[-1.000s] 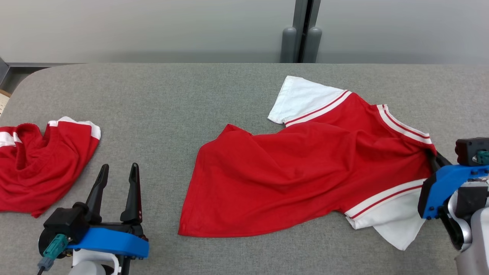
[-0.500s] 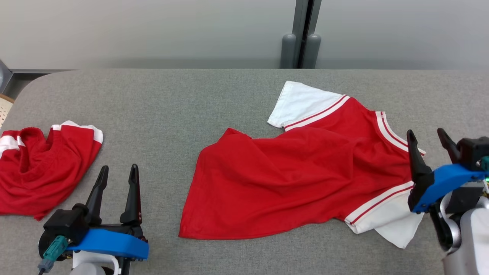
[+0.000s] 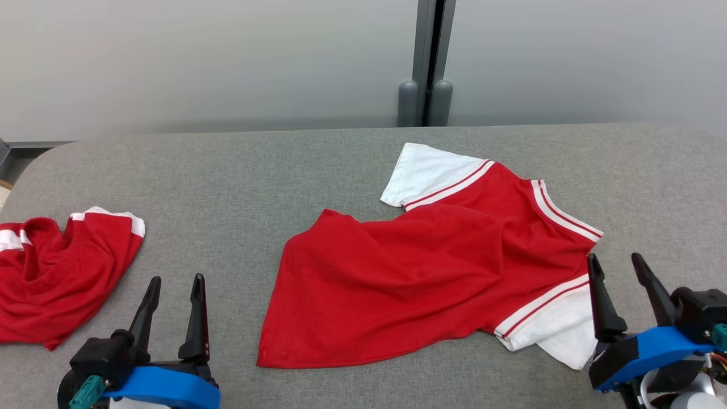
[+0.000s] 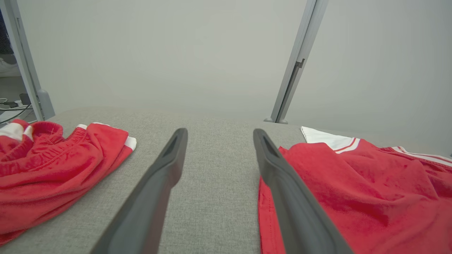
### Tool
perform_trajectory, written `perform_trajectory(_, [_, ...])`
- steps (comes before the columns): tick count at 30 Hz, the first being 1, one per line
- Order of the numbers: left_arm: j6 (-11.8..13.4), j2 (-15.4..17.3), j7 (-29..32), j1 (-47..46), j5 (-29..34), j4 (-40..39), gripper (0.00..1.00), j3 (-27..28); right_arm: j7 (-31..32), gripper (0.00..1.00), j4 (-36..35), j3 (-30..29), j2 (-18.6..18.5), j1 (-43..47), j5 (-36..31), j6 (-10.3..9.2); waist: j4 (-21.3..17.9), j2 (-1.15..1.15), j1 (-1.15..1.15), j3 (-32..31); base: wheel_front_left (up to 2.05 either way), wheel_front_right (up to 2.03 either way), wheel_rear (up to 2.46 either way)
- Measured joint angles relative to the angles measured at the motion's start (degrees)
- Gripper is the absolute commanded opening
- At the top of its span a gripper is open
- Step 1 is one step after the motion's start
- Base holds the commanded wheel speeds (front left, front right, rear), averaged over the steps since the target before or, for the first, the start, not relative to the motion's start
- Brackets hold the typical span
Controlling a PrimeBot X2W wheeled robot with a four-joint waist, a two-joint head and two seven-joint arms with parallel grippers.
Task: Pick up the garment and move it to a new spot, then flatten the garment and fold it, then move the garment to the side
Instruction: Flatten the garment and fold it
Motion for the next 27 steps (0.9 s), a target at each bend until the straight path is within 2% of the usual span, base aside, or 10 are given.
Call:
perform_trajectory(7, [0.24, -0.2, 0.0, 1.66, 0.52, 0.66, 1.0, -0.36, -1.19, 1.0, -0.27, 3.0, 0.09, 2.4, 1.19, 0.0, -0.32, 0.0, 0.0, -1.26, 0.0, 0.0, 0.0])
perform_trajectory(19, [0.32, -0.12, 0.27, 1.75, 0.63, 0.91, 1.0, -1.14, -0.68, 1.0, -0.11, 4.46, 0.1, 2.77, 1.36, 0.0, 0.13, 0.0, 0.01, -1.12, 0.0, 0.0, 0.0])
perform_trajectory(27, [-0.26, -1.18, 7.61, 0.93, 0.92, 0.89, 1.0, -6.42, 0.35, 1.0, -0.47, 5.05, 0.11, 2.72, 1.35, 0.0, -0.32, 0.0, 0.01, 0.35, 0.0, 0.0, 0.0])
